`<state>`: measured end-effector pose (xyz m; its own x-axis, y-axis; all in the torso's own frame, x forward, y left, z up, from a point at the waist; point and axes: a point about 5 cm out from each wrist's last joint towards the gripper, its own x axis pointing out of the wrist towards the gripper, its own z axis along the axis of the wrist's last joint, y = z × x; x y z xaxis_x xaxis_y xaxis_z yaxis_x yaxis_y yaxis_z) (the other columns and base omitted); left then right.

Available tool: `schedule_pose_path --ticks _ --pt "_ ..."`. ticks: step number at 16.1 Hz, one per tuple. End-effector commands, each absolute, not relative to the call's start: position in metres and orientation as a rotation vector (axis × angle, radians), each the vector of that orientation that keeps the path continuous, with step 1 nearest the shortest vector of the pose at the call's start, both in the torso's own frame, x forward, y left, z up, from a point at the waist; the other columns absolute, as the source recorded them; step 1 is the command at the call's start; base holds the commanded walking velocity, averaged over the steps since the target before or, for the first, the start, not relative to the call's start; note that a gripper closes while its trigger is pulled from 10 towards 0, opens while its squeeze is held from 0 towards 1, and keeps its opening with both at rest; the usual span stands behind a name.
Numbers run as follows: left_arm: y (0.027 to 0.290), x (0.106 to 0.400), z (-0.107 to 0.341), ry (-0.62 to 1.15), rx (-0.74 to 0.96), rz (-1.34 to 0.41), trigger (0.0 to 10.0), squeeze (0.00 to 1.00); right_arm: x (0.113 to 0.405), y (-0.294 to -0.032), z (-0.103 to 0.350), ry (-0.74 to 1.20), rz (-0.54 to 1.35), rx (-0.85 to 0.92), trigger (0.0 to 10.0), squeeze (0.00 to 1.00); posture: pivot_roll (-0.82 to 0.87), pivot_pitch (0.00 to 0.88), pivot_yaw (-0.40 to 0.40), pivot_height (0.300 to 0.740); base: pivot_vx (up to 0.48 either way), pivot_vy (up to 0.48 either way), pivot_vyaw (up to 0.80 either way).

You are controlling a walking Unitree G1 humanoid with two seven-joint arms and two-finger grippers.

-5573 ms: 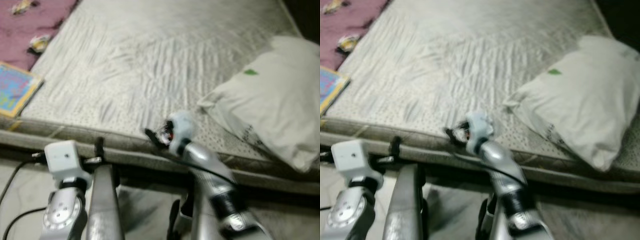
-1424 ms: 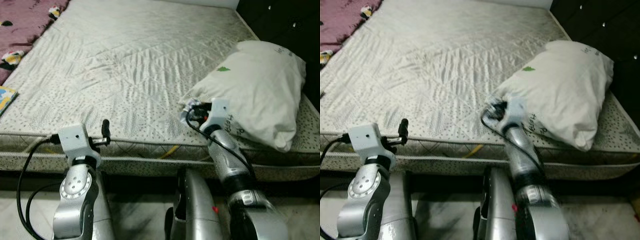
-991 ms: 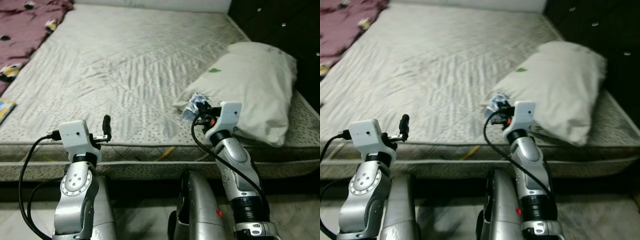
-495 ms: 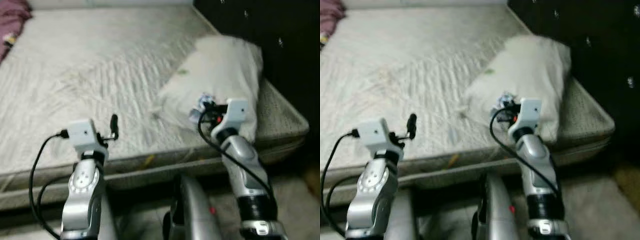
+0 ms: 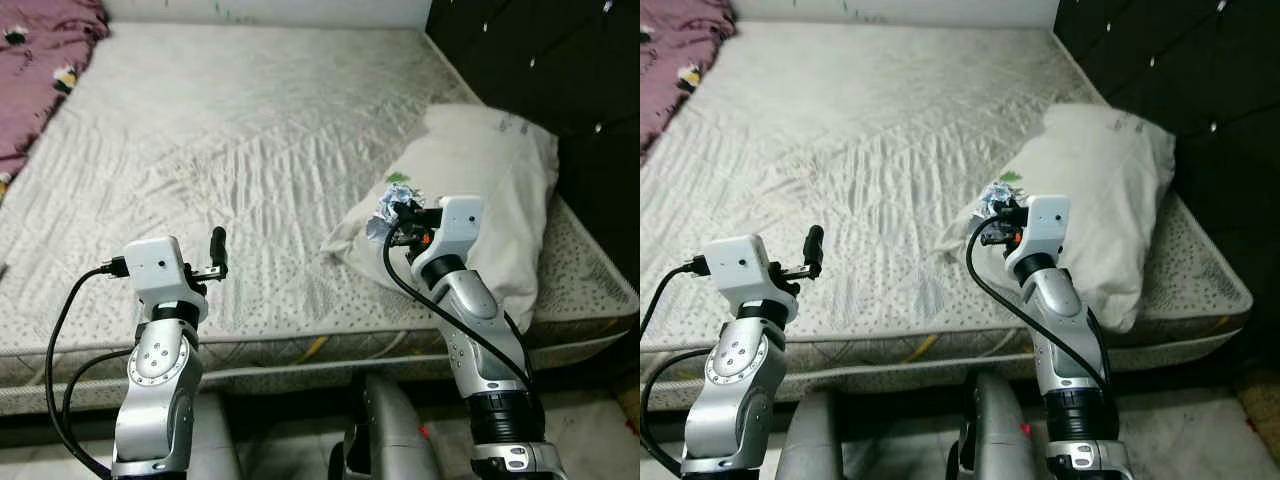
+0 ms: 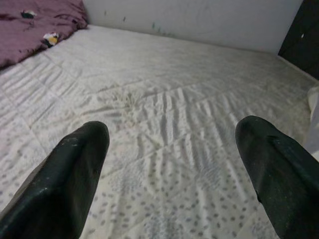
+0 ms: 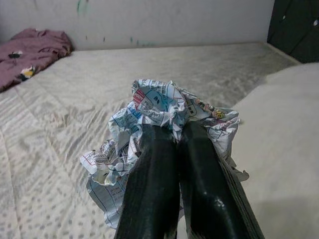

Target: Clean up the room

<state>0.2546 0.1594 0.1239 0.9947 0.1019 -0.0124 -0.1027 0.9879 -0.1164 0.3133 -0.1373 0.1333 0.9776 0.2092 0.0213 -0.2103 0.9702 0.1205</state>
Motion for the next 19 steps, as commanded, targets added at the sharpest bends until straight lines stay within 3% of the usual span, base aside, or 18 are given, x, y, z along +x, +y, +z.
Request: schedule_pose_path --ticks 1,7,14,17,19 --pt "0.1568 0.2551 0.1245 0.003 -0.121 0.084 10.0 0.0 0.3133 -0.1409 0.1387 -0.032 0.204 0.12 10.0 0.0 0.04 0.0 -0.061 0.662 0.0 0.0 0.0" --pt "0.1566 0.2561 0.1249 -0.001 -0.132 0.093 10.0 0.0 0.3152 -0.1404 0.1388 -0.029 0.201 0.126 10.0 0.0 0.04 0.0 -0.061 0.74 0.0 0.0 0.0" --pt "0.1543 0.2582 0.1227 0.016 -0.149 0.088 10.0 0.0 0.3158 -0.1433 0.1349 -0.012 0.177 0.117 10.0 0.0 0.04 0.0 -0.067 0.74 0.0 0.0 0.0" --pt "0.157 0.2574 0.1213 0.02 -0.163 0.105 10.0 0.0 0.3149 -0.1431 0.1306 0.007 0.17 0.123 10.0 0.0 0.04 0.0 -0.07 0.74 0.0 0.472 0.0" --pt "0.1576 0.2592 0.1226 0.016 -0.167 0.102 10.0 0.0 0.3167 -0.1417 0.1306 0.014 0.173 0.123 10.0 0.0 0.04 0.0 -0.068 0.74 0.0 0.48 -0.8"
